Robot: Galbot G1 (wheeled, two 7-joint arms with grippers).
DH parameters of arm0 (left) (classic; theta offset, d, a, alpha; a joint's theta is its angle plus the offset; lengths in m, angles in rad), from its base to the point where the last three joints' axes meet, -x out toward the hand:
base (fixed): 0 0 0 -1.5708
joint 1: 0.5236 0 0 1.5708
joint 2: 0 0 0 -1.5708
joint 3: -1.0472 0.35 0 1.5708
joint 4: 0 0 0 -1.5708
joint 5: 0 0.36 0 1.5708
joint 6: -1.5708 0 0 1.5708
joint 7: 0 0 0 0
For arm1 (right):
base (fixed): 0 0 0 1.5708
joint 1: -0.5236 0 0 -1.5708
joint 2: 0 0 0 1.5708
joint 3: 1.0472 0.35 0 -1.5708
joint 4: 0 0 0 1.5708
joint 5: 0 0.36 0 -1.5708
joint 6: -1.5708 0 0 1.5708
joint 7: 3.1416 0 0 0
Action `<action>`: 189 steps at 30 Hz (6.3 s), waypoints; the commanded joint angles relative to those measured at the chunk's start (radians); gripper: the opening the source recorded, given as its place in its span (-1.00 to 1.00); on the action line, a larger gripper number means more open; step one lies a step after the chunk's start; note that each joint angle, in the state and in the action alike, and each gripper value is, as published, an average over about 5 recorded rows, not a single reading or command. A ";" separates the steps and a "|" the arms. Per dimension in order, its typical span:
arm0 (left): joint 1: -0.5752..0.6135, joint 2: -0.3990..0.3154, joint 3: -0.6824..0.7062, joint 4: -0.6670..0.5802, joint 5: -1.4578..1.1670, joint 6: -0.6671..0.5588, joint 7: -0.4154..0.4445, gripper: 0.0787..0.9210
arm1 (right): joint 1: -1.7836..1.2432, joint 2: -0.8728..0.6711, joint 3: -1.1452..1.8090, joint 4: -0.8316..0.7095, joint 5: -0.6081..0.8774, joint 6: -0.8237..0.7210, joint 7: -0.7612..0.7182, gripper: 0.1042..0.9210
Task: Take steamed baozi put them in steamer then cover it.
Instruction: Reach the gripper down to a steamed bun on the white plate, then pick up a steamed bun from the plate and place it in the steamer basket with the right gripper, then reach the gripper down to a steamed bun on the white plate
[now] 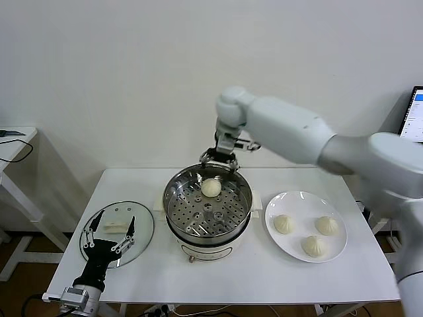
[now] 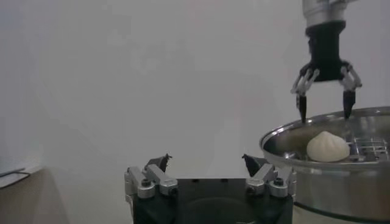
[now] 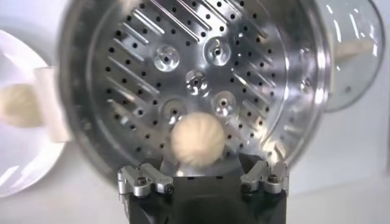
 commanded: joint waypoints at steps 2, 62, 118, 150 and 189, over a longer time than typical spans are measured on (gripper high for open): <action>0.010 -0.002 0.001 -0.016 0.003 -0.002 -0.001 0.77 | 0.153 -0.343 -0.133 0.284 0.277 -0.406 -0.013 0.76; 0.026 -0.010 0.037 -0.020 0.049 -0.001 -0.006 0.77 | -0.620 -0.356 0.320 0.018 0.005 -0.822 0.183 0.76; 0.025 -0.001 0.042 -0.028 0.051 -0.002 -0.007 0.77 | 0.298 -0.455 -0.278 0.588 0.596 -1.166 0.206 0.49; -0.006 0.005 0.003 0.002 0.026 0.003 -0.001 0.77 | -0.035 0.255 -0.166 0.116 0.528 -1.256 0.295 0.49; 0.026 0.001 0.016 -0.013 0.041 -0.004 0.002 0.77 | 0.143 -0.153 -0.137 0.323 0.593 -1.123 0.122 0.76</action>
